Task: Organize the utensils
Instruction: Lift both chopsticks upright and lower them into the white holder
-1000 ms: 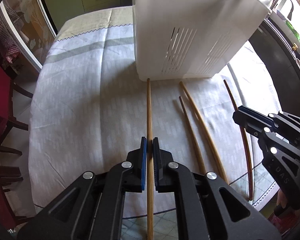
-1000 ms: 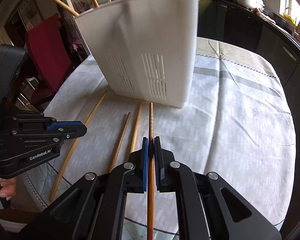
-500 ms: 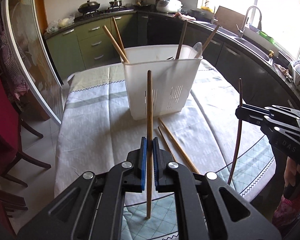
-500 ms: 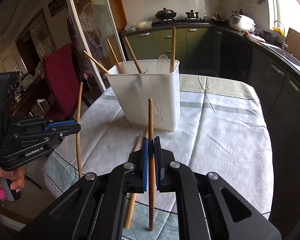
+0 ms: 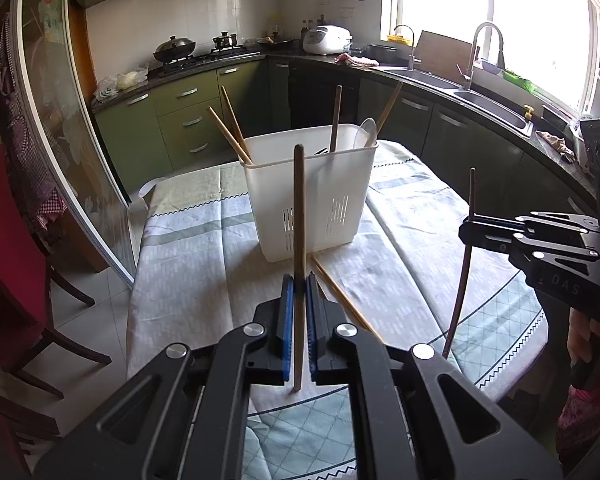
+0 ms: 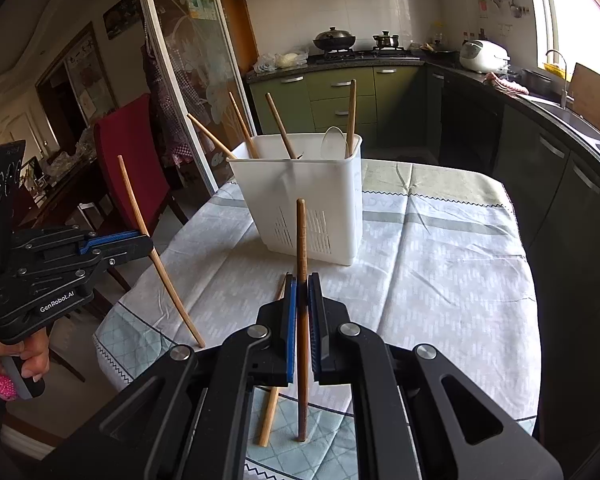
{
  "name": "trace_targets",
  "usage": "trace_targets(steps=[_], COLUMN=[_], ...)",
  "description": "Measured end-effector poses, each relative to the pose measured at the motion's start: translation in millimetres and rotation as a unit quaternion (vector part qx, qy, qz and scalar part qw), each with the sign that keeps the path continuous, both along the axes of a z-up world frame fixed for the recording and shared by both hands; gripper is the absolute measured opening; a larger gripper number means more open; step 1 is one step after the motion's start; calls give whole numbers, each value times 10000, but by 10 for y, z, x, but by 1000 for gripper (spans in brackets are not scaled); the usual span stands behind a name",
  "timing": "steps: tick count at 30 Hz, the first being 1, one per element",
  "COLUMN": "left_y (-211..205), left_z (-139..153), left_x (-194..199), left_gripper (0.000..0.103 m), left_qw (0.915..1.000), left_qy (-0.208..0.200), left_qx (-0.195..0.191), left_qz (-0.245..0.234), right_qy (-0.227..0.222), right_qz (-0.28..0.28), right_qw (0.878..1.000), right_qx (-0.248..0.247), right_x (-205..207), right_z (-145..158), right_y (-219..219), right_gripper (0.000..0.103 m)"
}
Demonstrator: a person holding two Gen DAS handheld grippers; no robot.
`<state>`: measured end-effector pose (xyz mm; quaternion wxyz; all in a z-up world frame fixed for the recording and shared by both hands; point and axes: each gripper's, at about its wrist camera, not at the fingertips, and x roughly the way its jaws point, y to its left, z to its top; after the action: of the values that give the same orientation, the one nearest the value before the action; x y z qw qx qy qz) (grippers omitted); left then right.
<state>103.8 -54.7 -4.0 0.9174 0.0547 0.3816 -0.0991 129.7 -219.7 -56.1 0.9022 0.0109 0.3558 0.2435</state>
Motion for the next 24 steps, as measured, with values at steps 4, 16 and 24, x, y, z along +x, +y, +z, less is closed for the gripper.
trace_targets(steps=[4, 16, 24], left_y=[1, 19, 2], left_z=[27, 625, 1493], left_x=[-5, 70, 300], left_gripper=[6, 6, 6], left_qw=[10000, 9985, 9878], left_qy=[-31, -461, -1449], left_qx=[-29, -270, -565], left_qz=[0, -81, -63], right_qy=[-13, -704, -1599], right_qz=[16, 169, -84], right_qw=[10000, 9963, 9829], right_qx=[34, 457, 911], right_x=[-4, 11, 232], right_z=[19, 782, 1730], right_y=[-5, 17, 15], right_gripper=[7, 7, 7])
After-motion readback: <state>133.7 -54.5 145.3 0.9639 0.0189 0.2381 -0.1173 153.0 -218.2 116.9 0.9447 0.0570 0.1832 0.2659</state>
